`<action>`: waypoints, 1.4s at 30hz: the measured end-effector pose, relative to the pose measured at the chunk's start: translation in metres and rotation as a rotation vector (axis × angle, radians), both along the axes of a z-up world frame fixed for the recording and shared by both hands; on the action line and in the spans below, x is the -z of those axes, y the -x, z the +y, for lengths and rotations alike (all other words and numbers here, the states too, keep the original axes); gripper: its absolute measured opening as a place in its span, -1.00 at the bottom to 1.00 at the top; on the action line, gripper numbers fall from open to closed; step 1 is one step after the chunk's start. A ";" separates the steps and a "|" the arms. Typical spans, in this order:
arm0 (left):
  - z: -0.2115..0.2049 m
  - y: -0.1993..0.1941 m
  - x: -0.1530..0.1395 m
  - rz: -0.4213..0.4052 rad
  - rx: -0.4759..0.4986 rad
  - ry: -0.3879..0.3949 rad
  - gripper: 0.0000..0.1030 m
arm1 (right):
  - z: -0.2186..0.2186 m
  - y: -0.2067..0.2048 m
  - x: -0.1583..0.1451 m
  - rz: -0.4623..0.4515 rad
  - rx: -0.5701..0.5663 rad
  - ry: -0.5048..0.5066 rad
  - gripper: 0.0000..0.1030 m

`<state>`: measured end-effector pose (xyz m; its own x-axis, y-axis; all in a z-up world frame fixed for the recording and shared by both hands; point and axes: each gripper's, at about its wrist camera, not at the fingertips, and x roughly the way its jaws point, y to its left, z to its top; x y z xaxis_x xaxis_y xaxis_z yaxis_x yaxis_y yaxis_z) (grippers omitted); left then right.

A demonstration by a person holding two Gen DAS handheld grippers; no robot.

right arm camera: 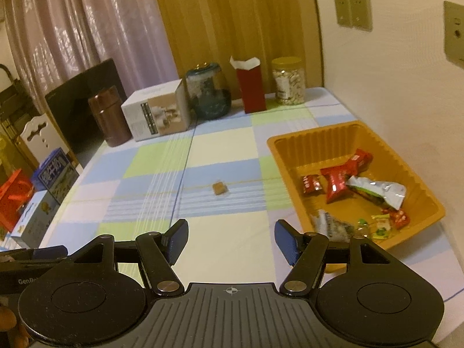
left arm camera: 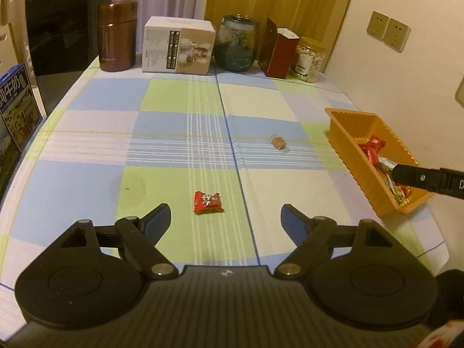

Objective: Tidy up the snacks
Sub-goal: 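Move both open tools back toward the red-and-white candy and caramel cube, then grasp the red-and-white candy with the left tool while the right tool grasps the caramel cube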

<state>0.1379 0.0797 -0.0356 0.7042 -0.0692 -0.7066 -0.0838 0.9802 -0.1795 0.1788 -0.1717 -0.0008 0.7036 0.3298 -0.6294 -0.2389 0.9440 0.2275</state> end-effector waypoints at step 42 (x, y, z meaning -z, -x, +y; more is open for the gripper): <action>0.009 -0.091 0.095 0.057 0.403 -0.208 -0.44 | 0.055 -0.105 0.089 0.045 -0.107 0.058 0.28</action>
<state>0.2284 0.0886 -0.1305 0.6096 -0.1820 -0.7715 0.3073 0.9514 0.0183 0.2840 -0.1169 -0.0902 0.6371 0.3636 -0.6796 -0.3302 0.9255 0.1856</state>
